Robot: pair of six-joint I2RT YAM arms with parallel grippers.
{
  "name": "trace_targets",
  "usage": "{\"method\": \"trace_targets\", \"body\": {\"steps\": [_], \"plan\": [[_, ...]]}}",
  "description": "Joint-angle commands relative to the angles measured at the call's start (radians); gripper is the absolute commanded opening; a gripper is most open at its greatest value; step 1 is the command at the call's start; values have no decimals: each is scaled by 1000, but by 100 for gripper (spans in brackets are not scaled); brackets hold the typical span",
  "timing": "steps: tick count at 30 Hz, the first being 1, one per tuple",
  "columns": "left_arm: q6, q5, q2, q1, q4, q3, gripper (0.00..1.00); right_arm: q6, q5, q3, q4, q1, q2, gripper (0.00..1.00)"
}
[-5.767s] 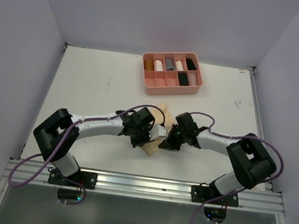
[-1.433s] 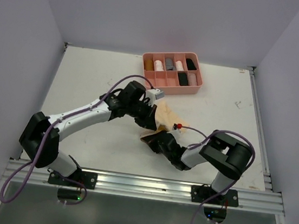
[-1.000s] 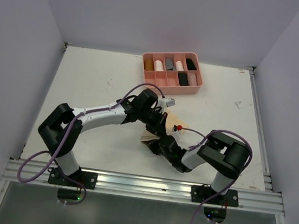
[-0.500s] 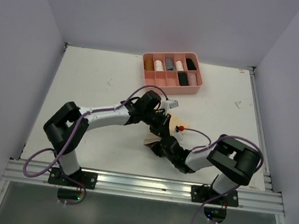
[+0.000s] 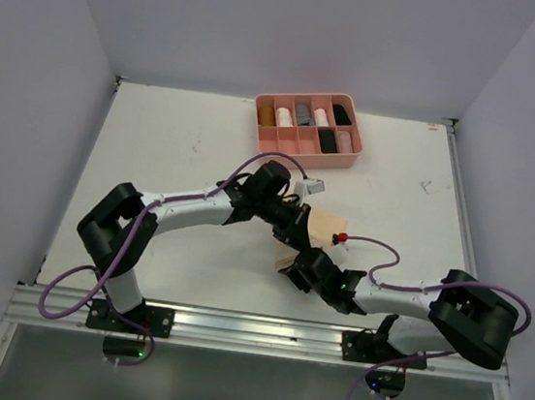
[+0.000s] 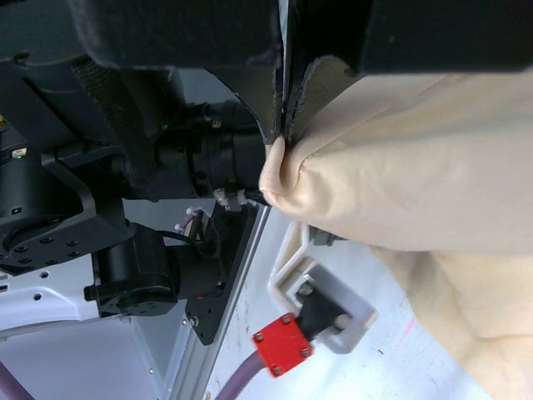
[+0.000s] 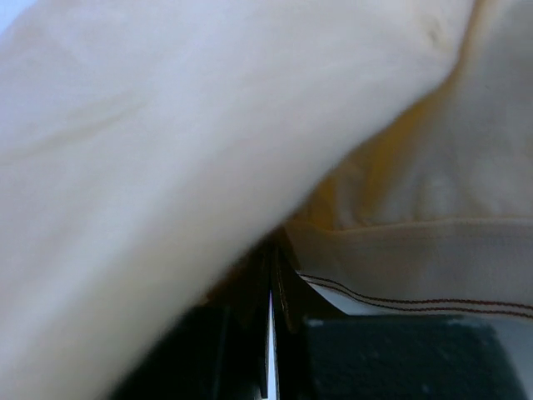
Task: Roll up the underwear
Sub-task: Fold the underwear
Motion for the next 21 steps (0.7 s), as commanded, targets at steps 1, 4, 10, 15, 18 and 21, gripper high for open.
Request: {"method": "trace_targets", "body": {"steps": [1,4,10,15,18,21], "plan": [[14,-79,9,23,-59,-5,0,59,129,-30,-37,7,-91,0],[14,-76,10,23,-58,-4,0,40,163,-27,-112,7,-148,0],[11,-69,13,23,-55,1,0,21,166,-22,-252,7,-239,0],[10,-66,13,23,-55,16,0,16,227,-16,-428,5,-375,0],[10,-63,12,21,-55,22,0,47,299,-22,-598,7,-527,0],[14,-65,7,17,-53,34,0,102,348,-41,-765,7,-680,0]]}}
